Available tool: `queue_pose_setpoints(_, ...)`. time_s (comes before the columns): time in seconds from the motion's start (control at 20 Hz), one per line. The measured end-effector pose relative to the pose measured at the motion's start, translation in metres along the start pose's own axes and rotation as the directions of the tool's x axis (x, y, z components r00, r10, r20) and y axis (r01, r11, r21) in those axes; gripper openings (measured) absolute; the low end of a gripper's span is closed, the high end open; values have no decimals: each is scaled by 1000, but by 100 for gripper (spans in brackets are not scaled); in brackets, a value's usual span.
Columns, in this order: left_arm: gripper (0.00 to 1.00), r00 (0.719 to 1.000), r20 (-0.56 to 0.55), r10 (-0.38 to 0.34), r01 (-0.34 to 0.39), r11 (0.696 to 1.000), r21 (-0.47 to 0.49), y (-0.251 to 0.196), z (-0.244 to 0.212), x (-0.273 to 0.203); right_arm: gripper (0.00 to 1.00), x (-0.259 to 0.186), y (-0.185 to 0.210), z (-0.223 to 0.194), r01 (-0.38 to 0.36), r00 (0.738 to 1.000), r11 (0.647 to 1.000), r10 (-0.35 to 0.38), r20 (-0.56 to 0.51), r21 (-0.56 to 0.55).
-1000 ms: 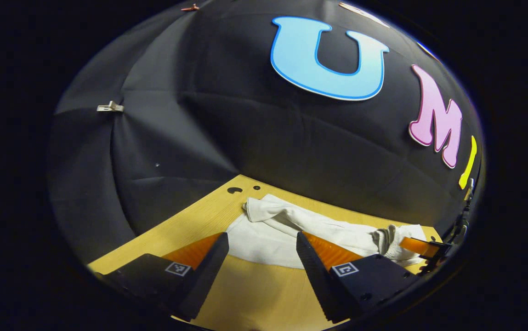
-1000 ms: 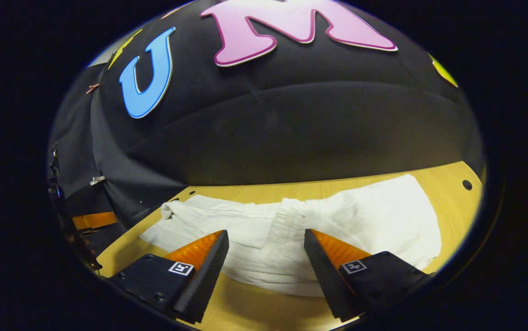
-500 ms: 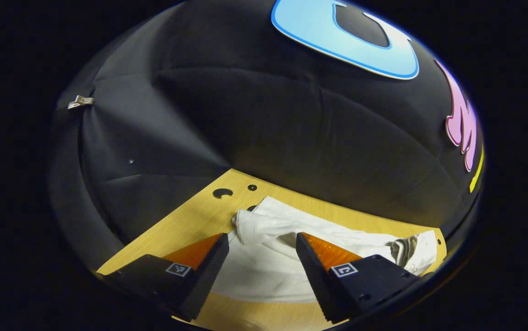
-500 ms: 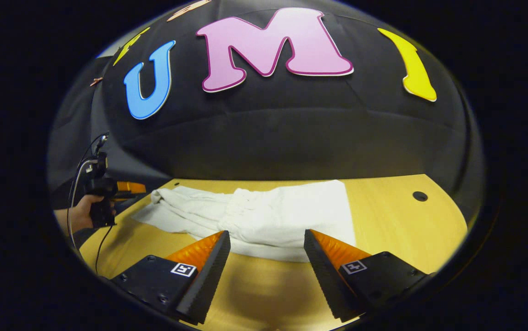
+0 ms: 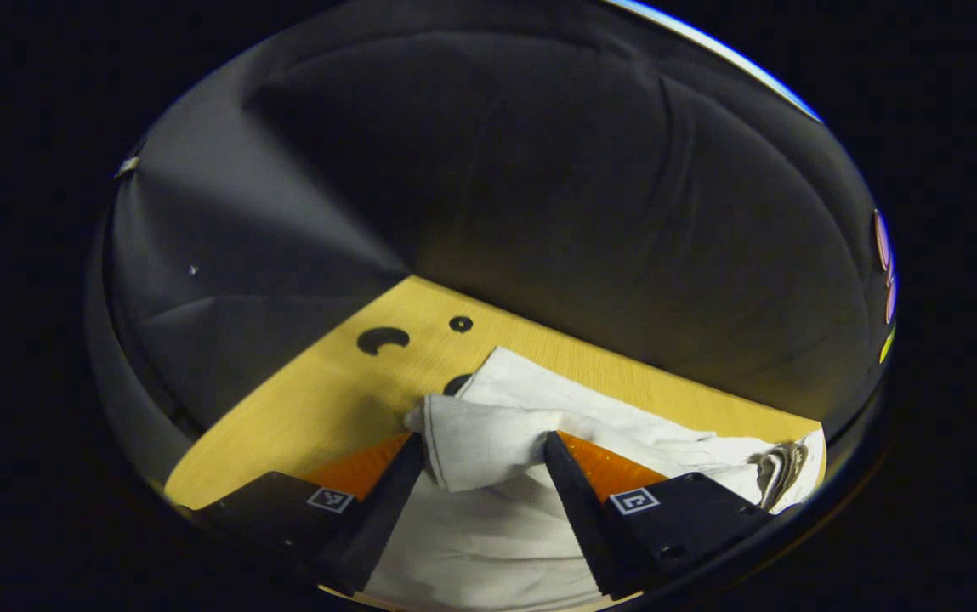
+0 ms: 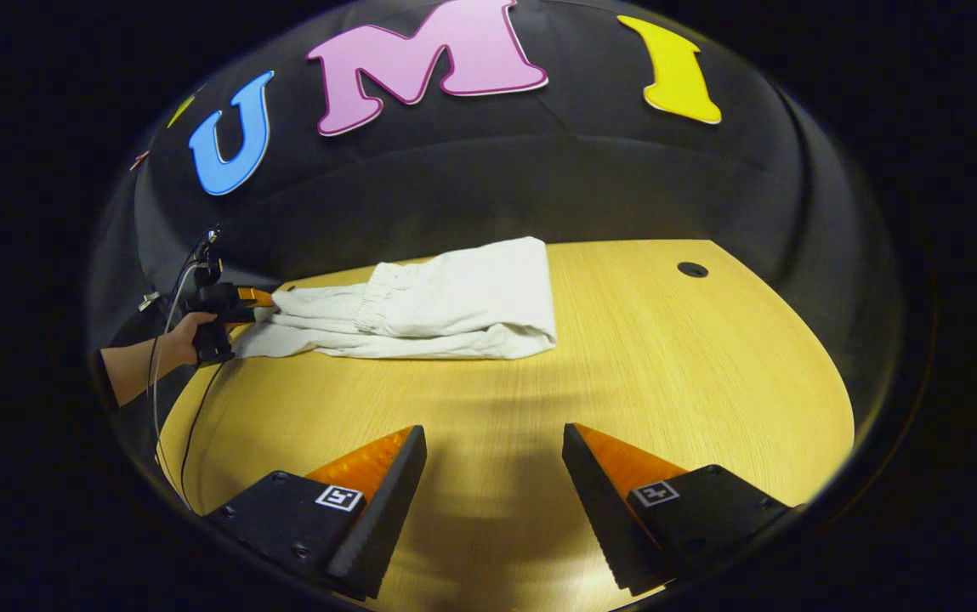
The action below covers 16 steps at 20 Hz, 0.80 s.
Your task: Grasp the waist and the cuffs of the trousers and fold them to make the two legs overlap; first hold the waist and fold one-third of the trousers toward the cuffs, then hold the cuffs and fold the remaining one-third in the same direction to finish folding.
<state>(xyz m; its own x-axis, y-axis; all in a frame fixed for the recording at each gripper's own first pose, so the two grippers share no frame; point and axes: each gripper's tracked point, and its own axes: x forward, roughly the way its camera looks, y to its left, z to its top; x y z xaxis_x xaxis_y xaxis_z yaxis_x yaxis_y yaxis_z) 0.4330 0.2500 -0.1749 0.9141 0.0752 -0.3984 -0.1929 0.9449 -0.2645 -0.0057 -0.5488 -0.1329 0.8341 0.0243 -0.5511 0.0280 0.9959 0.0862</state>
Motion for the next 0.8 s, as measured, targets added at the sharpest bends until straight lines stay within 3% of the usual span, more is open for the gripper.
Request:
queue_pose_setpoints(0.05, 93, 1000, 7, 26, -27, 998, 53, 5, 3, 3, 98, -2, -3, 0, 6, 1000, 1000, -6, -1, 6)
queue_pose_setpoints(0.1, 86, 999, -9, 46, -45, 993, 107, 7, -3, 5, 98, -2, -6, 2, 9, 1000, 1000, -9, 4, 14)
queue_pose_setpoints(0.15, 92, 997, -27, 75, -70, 983, 168, 9, -6, 6, 98, -2, -8, 4, 10, 1000, 1000, -10, 11, 23)
queue_pose_setpoints(0.25, 79, 993, -46, 111, -94, 957, 276, 7, -7, 3, 98, -1, -10, 5, 14, 1000, 999, -15, 16, 29)
queue_pose_setpoints(0.3, 84, 993, -52, 108, -90, 957, 275, 3, -9, 6, 98, -1, -11, 3, 14, 1000, 999, -14, 13, 31)
queue_pose_setpoints(0.35, 71, 993, -53, 105, -87, 961, 263, 2, -10, 6, 98, -1, -11, 1, 11, 1000, 999, -12, 10, 33)
queue_pose_setpoints(0.4, 65, 993, -56, 99, -82, 962, 259, -1, -11, 6, 98, -1, -12, -2, 10, 1000, 999, -10, 5, 34)
queue_pose_setpoints(0.5, 64, 994, -62, 91, -72, 963, 258, -4, -14, 6, 98, 0, -13, -7, 8, 1000, 999, -8, -4, 41)
queue_pose_setpoints(0.65, 40, 995, -58, 76, -58, 963, 264, -13, -17, 6, 98, 2, -10, -15, 3, 1000, 998, -2, -24, 67)
queue_pose_setpoints(0.7, 24, 995, -55, 77, -61, 964, 258, -16, -16, 5, 98, 0, -11, -14, 2, 1000, 998, 0, -23, 69)
queue_pose_setpoints(0.8, 11, 996, -32, 88, -77, 965, 249, -18, -16, 4, 98, 0, -11, -12, 0, 1000, 998, 0, -7, 57)
